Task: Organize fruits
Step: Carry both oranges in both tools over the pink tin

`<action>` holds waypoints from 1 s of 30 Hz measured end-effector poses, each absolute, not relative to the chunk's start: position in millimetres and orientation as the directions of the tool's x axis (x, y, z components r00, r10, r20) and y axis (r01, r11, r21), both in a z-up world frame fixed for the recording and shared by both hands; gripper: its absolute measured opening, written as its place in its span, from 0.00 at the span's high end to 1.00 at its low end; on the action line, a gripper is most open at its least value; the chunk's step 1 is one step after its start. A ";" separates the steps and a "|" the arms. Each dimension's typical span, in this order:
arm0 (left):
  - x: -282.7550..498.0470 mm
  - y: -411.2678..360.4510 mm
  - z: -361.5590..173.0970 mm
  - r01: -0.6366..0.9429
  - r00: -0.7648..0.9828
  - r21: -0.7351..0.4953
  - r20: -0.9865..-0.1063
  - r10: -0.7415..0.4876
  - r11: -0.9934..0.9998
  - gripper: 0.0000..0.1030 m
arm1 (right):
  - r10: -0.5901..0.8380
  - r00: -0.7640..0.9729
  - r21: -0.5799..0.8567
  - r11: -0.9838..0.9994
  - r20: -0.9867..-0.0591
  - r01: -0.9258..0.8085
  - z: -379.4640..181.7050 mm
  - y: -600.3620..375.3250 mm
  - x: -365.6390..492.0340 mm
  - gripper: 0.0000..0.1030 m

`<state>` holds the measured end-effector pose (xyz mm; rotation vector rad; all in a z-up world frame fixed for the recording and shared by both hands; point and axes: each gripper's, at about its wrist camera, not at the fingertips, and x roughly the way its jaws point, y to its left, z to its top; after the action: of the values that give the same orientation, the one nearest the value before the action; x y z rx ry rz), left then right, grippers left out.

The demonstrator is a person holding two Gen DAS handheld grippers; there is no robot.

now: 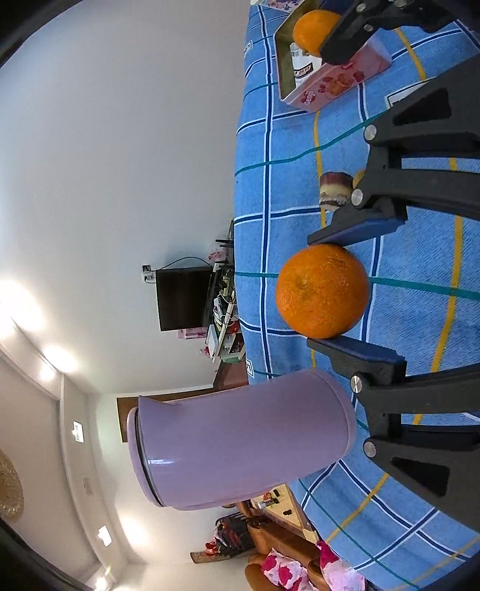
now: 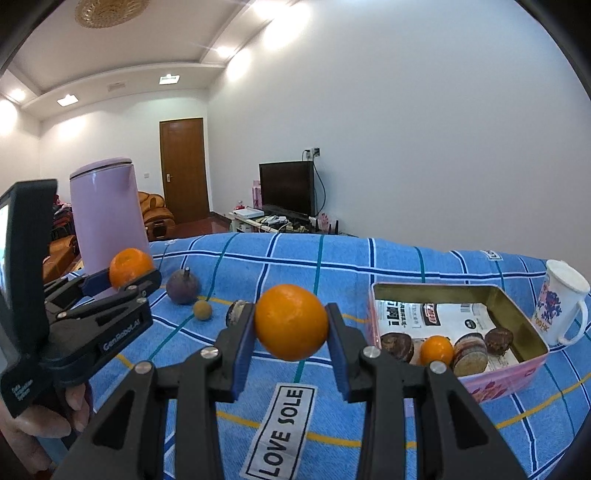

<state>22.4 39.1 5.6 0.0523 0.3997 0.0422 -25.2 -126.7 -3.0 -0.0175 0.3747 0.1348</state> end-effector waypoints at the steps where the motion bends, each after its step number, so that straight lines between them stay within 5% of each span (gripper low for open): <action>1: 20.6 37.9 5.6 -0.028 0.920 0.063 -0.389 0.050 0.998 0.53 | 0.129 0.921 0.009 0.991 -0.368 -0.135 -3.2 -127.8 -25.4 0.61; 30: 6.5 -22.4 11.6 0.065 0.892 0.050 -0.450 -0.035 0.997 0.53 | 0.047 0.932 -0.006 0.999 -0.359 -0.053 2.5 -200.8 -31.2 0.61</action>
<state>6.5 -22.4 11.6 0.0648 0.4658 -0.0520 -31.2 -200.8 2.5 -0.0153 0.3675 0.0509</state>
